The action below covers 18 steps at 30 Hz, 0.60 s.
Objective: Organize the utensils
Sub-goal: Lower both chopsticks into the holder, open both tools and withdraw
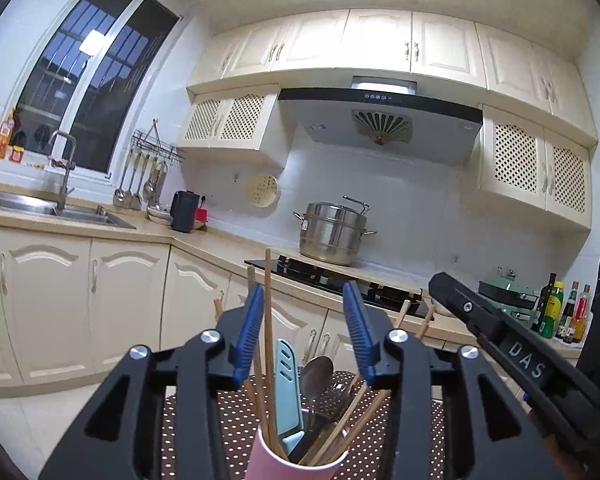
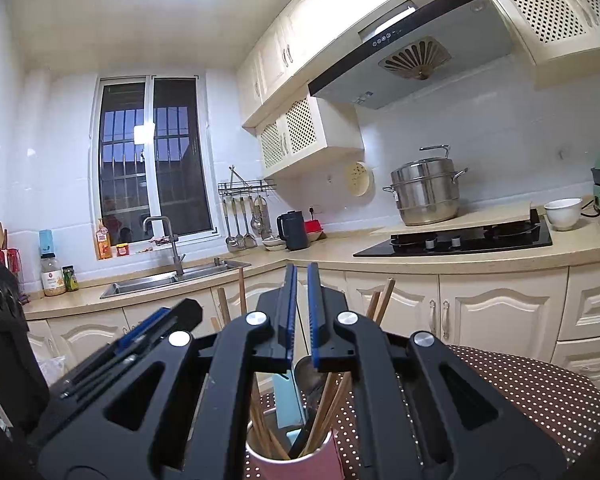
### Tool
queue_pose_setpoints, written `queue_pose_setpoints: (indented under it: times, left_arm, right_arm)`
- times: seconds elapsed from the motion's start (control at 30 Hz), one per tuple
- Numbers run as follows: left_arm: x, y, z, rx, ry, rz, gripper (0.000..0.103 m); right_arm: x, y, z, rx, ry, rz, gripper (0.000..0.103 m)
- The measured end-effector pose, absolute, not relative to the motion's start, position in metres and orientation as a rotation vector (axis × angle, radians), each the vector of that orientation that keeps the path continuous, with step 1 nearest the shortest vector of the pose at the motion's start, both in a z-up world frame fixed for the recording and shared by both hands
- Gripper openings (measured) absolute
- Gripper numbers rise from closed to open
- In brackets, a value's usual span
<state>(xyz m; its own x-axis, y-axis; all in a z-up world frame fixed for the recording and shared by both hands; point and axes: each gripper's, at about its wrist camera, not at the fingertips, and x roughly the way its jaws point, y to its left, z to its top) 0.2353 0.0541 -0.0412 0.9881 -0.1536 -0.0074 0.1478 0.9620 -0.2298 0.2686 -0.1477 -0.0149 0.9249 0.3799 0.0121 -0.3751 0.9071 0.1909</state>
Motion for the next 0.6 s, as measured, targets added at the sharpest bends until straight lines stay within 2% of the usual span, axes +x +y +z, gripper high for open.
queue_pose_setpoints:
  times: [0.5,0.6]
  left_arm:
    - [0.176,0.05,-0.019,-0.144,0.056,-0.076,0.056]
    - [0.168,0.048,-0.02,-0.134,0.08,-0.07,0.06]
  right_arm:
    - [0.215,-0.157,-0.012,0.152,0.075,0.358,0.007]
    - [0.205,-0.162,-0.015,0.151,0.095,0.344,0.013]
